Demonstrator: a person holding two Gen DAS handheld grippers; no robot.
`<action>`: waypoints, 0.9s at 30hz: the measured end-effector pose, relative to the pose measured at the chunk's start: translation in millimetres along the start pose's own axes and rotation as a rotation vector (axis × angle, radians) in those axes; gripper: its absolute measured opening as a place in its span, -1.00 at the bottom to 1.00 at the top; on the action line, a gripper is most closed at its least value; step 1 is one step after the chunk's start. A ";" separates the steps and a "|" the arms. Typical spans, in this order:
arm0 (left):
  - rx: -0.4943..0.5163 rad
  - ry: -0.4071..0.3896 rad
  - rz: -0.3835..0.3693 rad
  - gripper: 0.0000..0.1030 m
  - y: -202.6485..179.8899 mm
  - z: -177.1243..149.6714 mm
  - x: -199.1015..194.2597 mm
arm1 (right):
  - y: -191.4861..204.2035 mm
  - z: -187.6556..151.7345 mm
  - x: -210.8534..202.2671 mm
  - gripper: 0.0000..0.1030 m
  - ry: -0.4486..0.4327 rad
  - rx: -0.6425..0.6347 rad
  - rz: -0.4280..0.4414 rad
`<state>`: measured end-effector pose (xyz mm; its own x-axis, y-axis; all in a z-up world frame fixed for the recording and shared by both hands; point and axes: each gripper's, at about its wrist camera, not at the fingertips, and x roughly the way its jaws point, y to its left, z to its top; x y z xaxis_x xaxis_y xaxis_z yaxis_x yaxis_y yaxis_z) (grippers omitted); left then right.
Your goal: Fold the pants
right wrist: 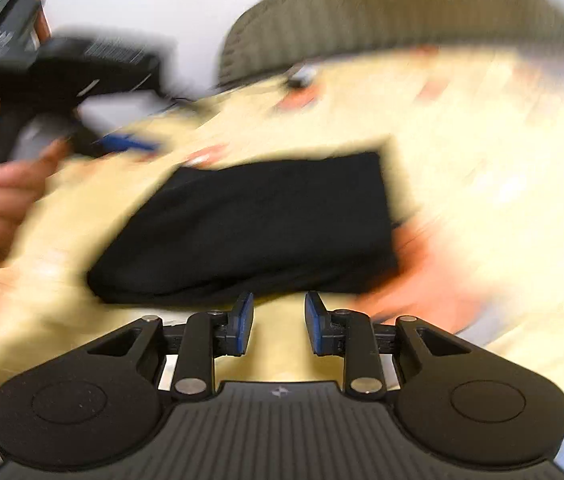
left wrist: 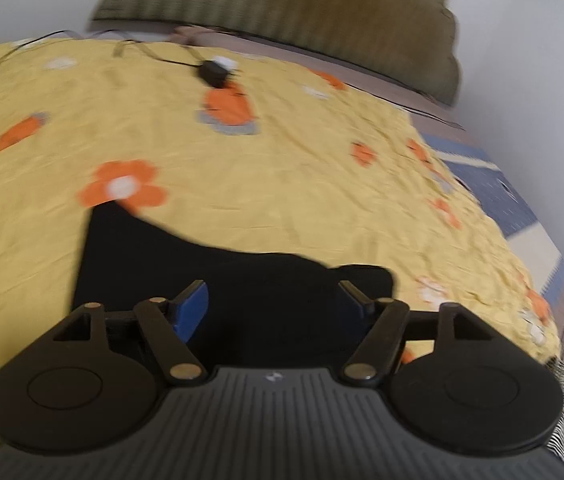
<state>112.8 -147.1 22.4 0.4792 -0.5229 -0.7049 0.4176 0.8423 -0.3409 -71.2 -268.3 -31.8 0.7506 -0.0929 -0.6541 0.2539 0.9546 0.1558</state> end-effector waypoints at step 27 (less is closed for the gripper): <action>-0.059 0.021 0.107 0.58 51.2 -54.7 -16.5 | -25.3 12.4 33.2 -1.00 0.031 -0.199 -0.148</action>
<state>84.1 -88.1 -17.4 0.5017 -0.4277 -0.7520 0.3187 0.8995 -0.2989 -45.1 -299.1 -48.3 0.6946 -0.2302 -0.6816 0.2323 0.9684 -0.0904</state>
